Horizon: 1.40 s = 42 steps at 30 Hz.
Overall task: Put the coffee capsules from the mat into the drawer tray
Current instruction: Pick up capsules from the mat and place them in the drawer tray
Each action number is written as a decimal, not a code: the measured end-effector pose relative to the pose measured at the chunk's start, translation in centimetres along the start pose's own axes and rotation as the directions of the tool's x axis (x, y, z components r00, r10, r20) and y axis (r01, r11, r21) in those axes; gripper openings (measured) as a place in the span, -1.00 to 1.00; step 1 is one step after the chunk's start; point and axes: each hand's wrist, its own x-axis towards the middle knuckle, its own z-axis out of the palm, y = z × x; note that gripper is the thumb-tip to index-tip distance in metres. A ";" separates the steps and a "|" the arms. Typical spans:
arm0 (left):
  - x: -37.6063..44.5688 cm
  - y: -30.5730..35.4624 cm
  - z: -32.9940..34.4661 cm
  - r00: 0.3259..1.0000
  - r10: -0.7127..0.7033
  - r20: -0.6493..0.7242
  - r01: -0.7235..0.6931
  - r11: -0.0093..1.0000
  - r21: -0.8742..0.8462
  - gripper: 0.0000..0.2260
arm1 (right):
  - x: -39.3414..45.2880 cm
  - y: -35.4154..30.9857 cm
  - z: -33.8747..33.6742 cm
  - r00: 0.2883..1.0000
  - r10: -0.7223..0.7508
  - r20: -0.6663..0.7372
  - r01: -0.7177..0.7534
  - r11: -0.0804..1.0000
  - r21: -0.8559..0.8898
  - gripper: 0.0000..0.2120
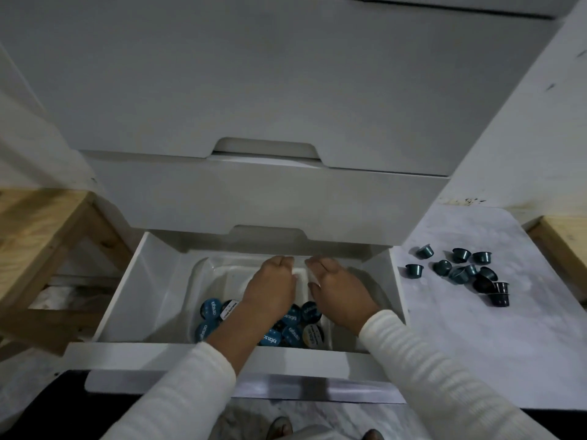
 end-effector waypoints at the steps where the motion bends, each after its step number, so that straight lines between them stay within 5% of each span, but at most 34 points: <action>1: -0.4 0.5 0.0 0.999 -0.001 -0.046 0.002 1.000 0.006 -0.59 | -0.3 -0.1 0.0 0.999 0.006 -0.032 -0.007 1.000 -0.018 -0.55; 7: -2.9 3.6 -0.5 0.984 0.000 -0.176 0.007 0.999 0.041 -0.56 | -2.7 0.4 -0.3 0.947 0.041 -0.319 -0.081 0.990 -0.114 -0.57; 19: -2.3 13.8 2.7 0.974 0.140 -0.178 -0.145 0.989 -0.016 -0.55 | -8.5 8.9 -4.3 0.842 0.152 -0.517 -0.194 0.981 -0.028 -0.58; 25: -1.1 21.3 6.9 0.973 0.162 -0.164 -0.177 0.981 -0.081 -0.57 | -12.0 16.8 -5.9 0.846 0.241 -0.475 -0.277 0.961 -0.006 -0.56; 34: 1.3 29.2 16.0 0.995 0.091 0.035 -0.083 0.981 -0.177 -0.61 | -15.8 29.2 -6.0 0.860 0.379 -0.340 -0.350 0.925 0.146 -0.63; 42: 7.2 33.4 21.0 0.990 0.067 0.126 -0.029 0.959 -0.280 -0.62 | -15.6 34.7 -5.6 0.871 0.458 -0.177 -0.396 0.868 0.300 -0.66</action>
